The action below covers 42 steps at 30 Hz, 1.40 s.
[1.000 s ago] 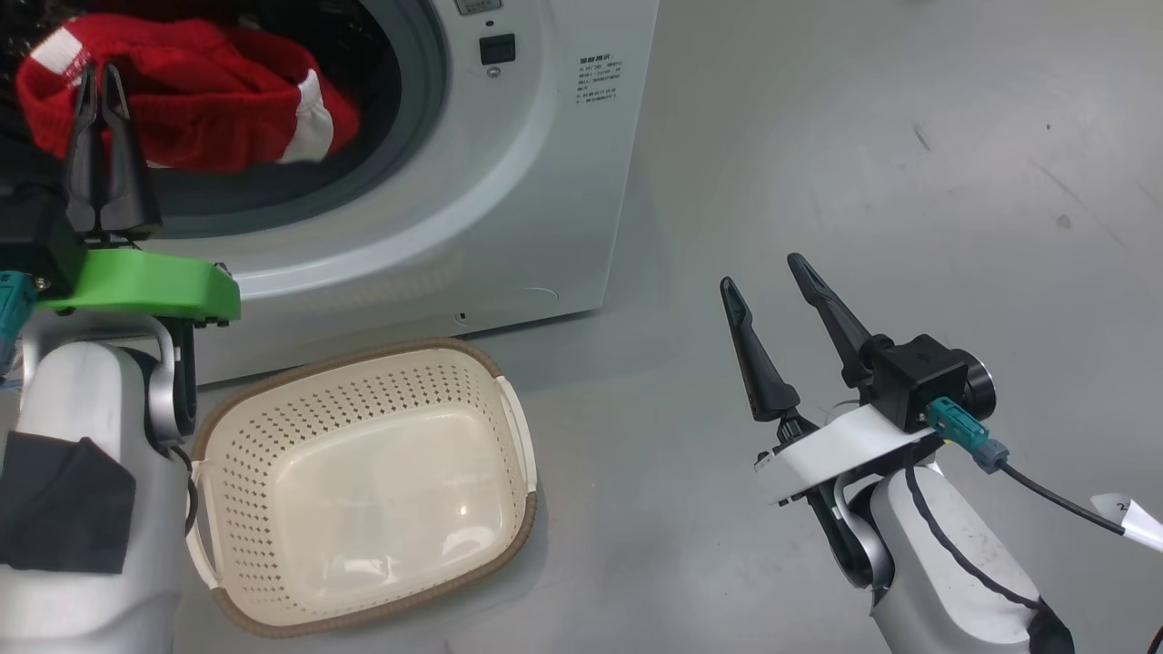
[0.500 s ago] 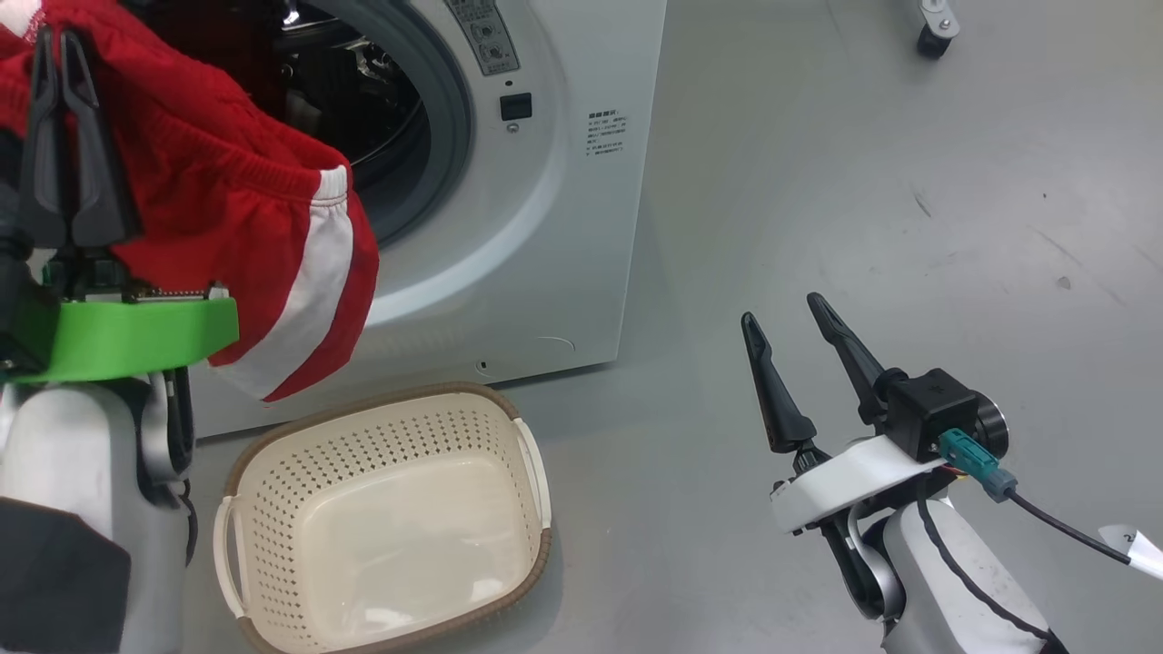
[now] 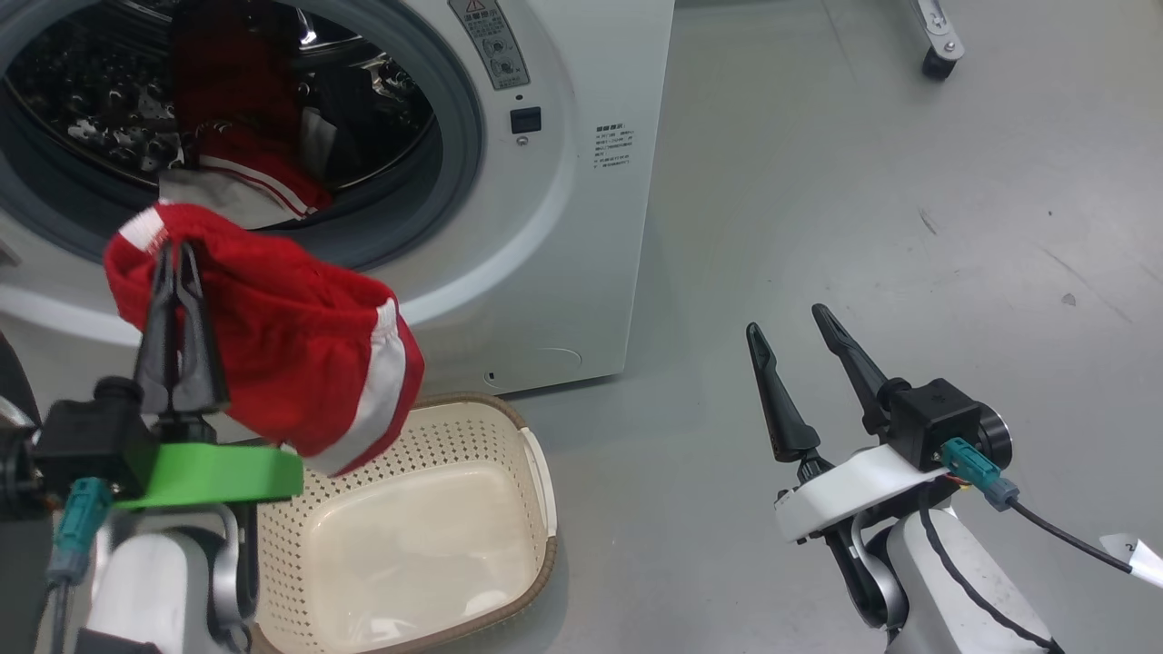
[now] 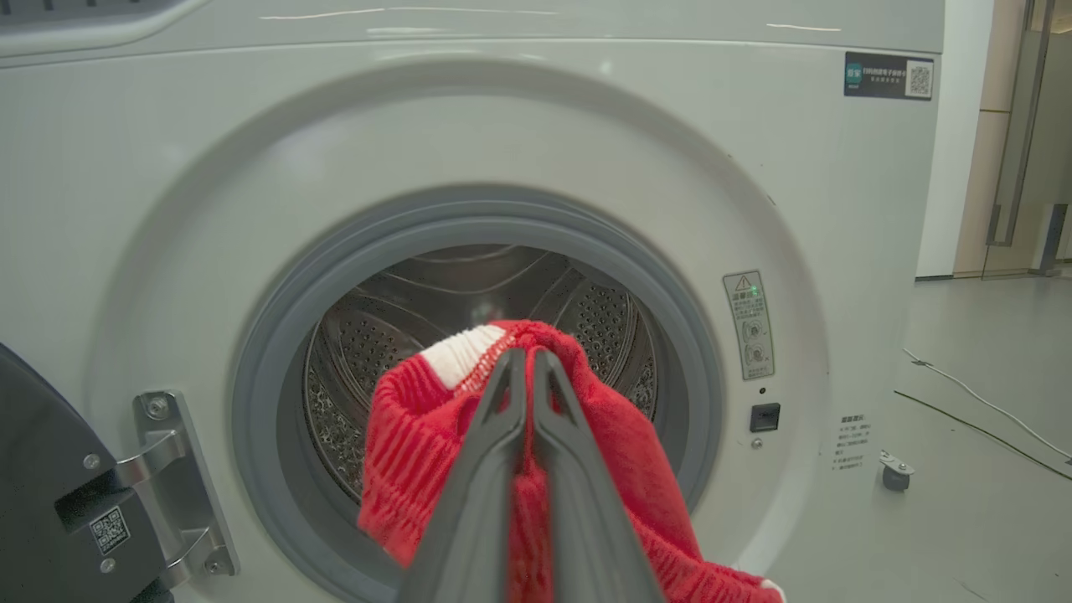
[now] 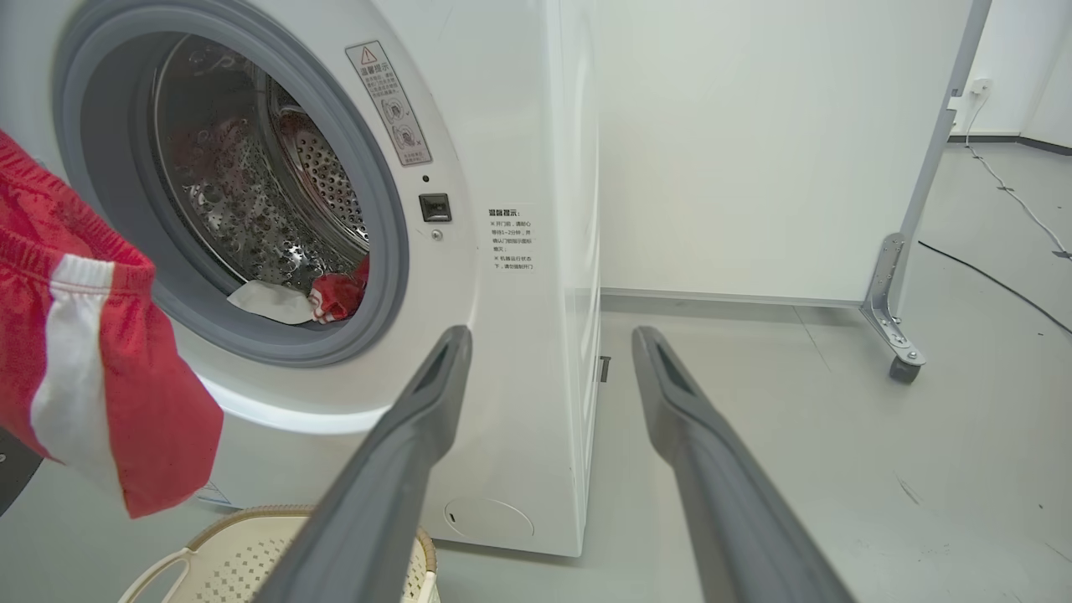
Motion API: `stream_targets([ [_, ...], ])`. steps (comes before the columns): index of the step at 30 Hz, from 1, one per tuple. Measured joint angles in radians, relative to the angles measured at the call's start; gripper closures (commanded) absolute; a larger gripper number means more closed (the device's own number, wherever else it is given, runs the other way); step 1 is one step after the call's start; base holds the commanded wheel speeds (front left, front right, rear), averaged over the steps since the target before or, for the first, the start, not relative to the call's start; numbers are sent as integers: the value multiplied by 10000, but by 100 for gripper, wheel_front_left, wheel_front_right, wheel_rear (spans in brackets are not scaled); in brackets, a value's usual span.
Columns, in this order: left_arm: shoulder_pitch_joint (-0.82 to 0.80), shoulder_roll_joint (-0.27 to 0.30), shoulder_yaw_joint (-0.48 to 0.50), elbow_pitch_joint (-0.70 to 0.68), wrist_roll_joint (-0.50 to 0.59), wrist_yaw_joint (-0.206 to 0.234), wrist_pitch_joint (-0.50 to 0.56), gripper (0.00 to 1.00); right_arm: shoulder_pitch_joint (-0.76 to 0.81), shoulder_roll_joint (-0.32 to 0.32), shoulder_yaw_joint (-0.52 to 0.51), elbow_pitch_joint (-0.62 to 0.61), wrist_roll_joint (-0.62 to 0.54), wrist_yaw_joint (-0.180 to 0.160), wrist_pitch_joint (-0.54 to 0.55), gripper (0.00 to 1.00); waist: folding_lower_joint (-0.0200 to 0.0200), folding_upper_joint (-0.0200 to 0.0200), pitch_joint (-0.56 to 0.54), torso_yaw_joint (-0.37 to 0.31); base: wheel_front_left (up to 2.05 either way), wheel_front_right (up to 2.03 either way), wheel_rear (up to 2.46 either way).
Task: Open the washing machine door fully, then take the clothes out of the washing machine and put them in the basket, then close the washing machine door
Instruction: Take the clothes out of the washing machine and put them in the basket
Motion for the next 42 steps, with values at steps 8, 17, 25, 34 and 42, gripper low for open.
stream_targets([
  [8, 1368, -153, -286, 1195, -337, 2, 616, 100, 6, 2, -8, -167, -73, 44, 0, 0, 0, 0, 174, -64, 0, 0, 0],
  [17, 1615, -176, -483, 2499, -700, 2, 1026, 100, -32, 4, 69, -468, -73, 84, 0, 0, 0, 0, 789, -271, 0, 0, 0],
  [25, 865, -174, -516, 3710, -763, -15, 1262, 100, -382, 4, 119, -784, -71, 84, 0, 0, 0, 0, 1645, -510, 0, 0, 0],
  [34, -204, -113, -531, 5392, -786, -259, 1557, 100, -1073, 0, 192, -1206, -67, 75, 0, 0, 0, 0, 2767, -758, 0, 0, 0],
  [42, -1215, -111, -431, 6541, -886, -355, 1685, 100, -1513, 0, 224, -1369, -63, 29, 0, 0, 1, 0, 3770, -919, 0, 0, 0],
])
